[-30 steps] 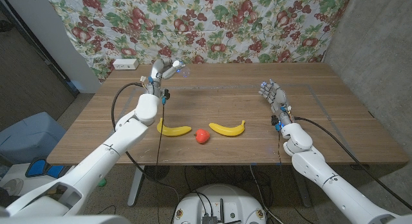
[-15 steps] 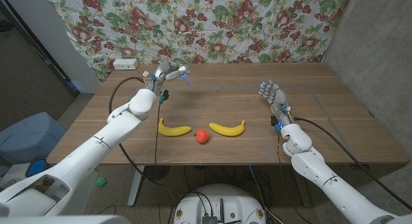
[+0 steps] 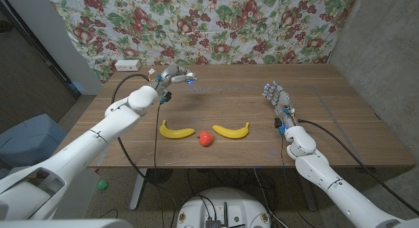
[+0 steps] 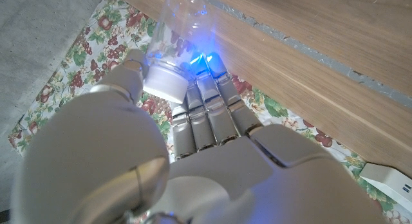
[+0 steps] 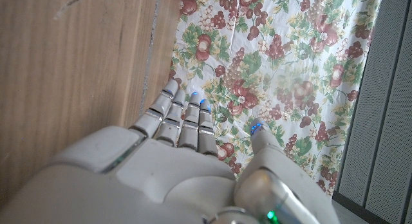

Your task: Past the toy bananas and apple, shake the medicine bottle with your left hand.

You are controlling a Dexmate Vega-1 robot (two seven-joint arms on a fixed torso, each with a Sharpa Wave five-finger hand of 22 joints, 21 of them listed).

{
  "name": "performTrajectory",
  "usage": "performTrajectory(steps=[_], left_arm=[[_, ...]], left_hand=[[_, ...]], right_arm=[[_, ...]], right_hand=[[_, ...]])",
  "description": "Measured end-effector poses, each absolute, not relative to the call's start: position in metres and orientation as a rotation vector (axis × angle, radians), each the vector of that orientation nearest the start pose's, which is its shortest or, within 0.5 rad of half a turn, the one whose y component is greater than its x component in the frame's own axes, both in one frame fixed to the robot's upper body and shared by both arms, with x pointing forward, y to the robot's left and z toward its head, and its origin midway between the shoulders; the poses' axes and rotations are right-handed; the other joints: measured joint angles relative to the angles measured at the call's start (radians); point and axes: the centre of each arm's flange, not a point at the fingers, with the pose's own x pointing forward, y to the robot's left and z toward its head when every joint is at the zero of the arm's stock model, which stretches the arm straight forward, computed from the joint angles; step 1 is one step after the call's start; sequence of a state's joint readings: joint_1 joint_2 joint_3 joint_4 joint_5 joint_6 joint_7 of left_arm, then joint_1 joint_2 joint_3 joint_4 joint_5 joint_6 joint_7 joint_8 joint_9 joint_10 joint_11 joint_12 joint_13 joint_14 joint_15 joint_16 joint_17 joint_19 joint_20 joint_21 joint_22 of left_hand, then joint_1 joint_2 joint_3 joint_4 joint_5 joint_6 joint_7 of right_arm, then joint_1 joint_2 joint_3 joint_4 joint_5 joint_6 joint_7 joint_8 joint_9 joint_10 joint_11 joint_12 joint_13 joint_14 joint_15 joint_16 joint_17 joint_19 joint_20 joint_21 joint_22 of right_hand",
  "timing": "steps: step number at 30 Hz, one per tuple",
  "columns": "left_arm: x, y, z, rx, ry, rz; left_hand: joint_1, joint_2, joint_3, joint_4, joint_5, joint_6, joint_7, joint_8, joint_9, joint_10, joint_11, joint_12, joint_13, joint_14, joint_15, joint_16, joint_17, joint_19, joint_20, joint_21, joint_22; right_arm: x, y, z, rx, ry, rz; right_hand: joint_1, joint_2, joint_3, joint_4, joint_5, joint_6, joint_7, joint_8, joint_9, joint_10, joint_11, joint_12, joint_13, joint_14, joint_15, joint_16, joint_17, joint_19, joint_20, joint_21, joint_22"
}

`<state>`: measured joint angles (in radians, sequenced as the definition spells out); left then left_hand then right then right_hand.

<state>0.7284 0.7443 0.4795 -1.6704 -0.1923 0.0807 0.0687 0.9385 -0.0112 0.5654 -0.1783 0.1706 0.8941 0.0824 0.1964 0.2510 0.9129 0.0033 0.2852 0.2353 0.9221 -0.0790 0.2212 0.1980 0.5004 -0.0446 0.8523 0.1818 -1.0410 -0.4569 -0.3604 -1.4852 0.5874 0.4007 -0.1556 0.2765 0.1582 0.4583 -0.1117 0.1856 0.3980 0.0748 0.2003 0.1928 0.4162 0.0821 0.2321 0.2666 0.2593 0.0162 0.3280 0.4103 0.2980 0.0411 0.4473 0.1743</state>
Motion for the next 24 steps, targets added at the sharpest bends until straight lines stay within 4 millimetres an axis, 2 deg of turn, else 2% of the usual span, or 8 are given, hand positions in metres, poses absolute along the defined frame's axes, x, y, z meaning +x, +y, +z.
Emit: performTrajectory(steps=[11,14,15,18,19,24], left_arm=[[0.612,0.256,0.070,0.636,-0.656,-0.119],[0.613,0.257,0.064,0.612,-0.659,-0.106],[0.610,0.258,0.068,0.596,-0.697,-0.071],[0.614,0.257,0.058,0.567,-0.681,-0.070],[0.607,0.261,0.066,0.539,-0.753,0.002],[0.604,0.263,0.063,0.476,-0.807,0.078]], left_hand=[[0.000,0.000,0.000,0.000,-0.001,0.000,0.000,0.000,0.000,0.000,0.000,-0.001,0.000,0.000,0.000,0.000,0.000,-0.004,-0.004,0.000,0.000],[0.000,0.000,0.000,0.000,-0.001,0.000,0.000,0.000,0.000,0.000,0.000,-0.001,0.000,0.000,0.000,0.000,0.000,-0.004,-0.004,0.006,0.000],[0.000,0.000,0.000,0.000,-0.001,0.000,0.000,0.000,0.000,0.000,0.000,-0.001,0.000,0.000,0.000,0.000,0.000,-0.004,-0.004,0.006,0.000],[0.000,0.000,0.000,0.000,-0.001,0.000,0.000,0.000,0.000,0.000,0.000,-0.001,0.000,0.000,0.000,-0.001,0.000,-0.004,-0.004,0.006,0.000],[0.000,0.000,0.000,0.000,-0.001,0.000,0.000,-0.001,0.000,0.000,0.000,-0.003,0.000,0.000,0.000,-0.001,-0.001,-0.004,-0.004,0.006,-0.001],[0.000,0.000,0.000,0.000,-0.001,0.000,0.000,-0.003,0.000,0.000,0.000,-0.003,0.000,0.000,0.000,-0.001,-0.001,-0.003,-0.004,0.006,-0.005]], right_arm=[[0.605,-0.251,-0.073,0.147,-0.658,0.135],[0.606,-0.251,-0.073,0.146,-0.656,0.134],[0.606,-0.250,-0.073,0.145,-0.656,0.134],[0.606,-0.250,-0.072,0.144,-0.656,0.133],[0.606,-0.251,-0.072,0.144,-0.656,0.133],[0.607,-0.250,-0.070,0.142,-0.658,0.133]], right_hand=[[0.000,0.000,0.000,0.000,0.000,0.000,0.000,0.000,0.000,0.000,0.000,0.000,0.000,0.000,0.000,0.000,0.000,0.000,0.000,-0.004,0.000],[0.000,0.000,0.000,0.000,0.000,0.000,0.000,0.000,0.000,0.000,0.000,0.000,0.000,0.000,0.000,0.000,0.000,0.000,0.000,-0.004,0.000],[0.000,0.000,0.000,0.000,0.000,0.000,0.000,0.000,0.000,0.000,0.000,0.000,0.000,0.000,0.000,0.000,0.000,0.000,0.000,-0.004,0.000],[0.000,0.000,0.000,0.000,0.000,0.000,0.000,0.000,0.000,0.000,0.000,0.000,0.000,0.000,0.000,0.000,0.000,0.000,0.000,-0.004,0.000],[0.000,0.000,0.000,0.000,0.000,0.000,0.000,0.000,0.000,0.000,0.000,0.000,0.000,0.000,0.000,0.000,0.000,0.000,0.000,-0.004,0.000],[0.000,0.000,0.000,0.000,0.000,0.000,0.000,0.000,0.000,0.000,0.000,0.000,0.000,0.000,0.000,0.000,0.000,0.000,0.000,-0.004,0.000]])
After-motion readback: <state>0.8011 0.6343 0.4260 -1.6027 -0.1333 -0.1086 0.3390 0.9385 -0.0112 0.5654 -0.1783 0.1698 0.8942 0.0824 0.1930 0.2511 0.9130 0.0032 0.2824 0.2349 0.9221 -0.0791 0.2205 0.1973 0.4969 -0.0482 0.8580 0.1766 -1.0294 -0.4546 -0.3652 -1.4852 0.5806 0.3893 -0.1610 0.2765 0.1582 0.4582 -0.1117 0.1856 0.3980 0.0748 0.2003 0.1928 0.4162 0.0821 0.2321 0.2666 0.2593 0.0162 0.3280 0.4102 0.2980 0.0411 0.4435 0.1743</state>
